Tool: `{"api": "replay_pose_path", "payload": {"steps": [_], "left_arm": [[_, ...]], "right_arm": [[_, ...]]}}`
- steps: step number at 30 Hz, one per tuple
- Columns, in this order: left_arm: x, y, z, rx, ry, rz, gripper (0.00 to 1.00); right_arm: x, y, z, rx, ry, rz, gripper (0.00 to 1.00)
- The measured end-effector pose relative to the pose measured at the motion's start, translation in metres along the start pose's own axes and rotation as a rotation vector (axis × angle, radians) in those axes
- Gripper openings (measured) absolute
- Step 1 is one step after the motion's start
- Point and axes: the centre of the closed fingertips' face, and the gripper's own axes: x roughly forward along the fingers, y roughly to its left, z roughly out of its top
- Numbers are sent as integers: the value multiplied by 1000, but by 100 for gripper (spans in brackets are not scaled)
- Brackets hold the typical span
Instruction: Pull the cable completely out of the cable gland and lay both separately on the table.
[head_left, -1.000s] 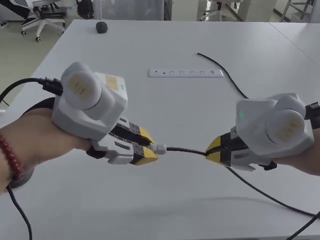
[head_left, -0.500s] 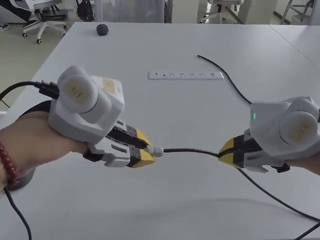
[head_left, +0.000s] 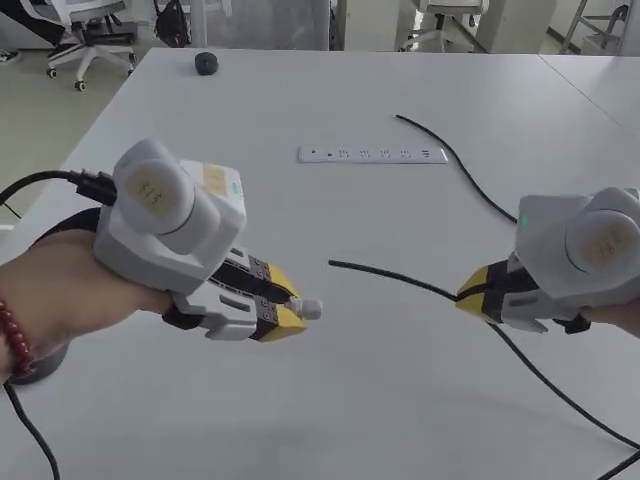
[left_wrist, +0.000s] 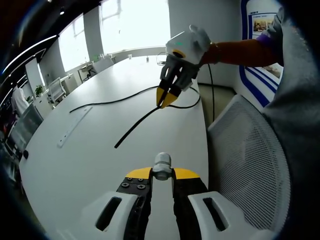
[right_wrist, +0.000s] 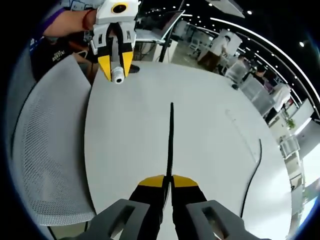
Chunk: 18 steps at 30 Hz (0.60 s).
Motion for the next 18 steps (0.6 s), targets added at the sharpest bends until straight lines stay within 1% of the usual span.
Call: {"api": "replay_pose_path", "payload": {"steps": [2,3,4,5,6,8,11,14,17,18], "left_arm": [[2,0,2,6,0,0,16],[3,0,3,8,-1,-1,16],[4,0,5,5,-6,-4,16],[5,0,6,9,-6,-3,16],[7,0,7,15,-5,-2,16],[10,2,8,19,-8,0,16],[14,5,9,20,-9,2,16],[19,10,12,8,-24,0,16],[24,14,10,2,-20,-3,16],[25,16,10,1,-19,-2,16]], "right_arm": [[1,-9,-1,38,-5,-30,0],[2,-13,-2,73,-2,-31,0],[2,-18,-2,88,-5,-42,0],[2,-23,-2,107,-9,-61,0],[4,-28,-2,143,-12,-63,0],[8,-37,-2,179,-19,-73,0],[14,-47,-1,200,-21,-78,0],[23,-57,-4,214,-9,-83,0],[33,-69,-9,227,12,-90,0],[35,-71,-10,232,16,-90,0]]}}
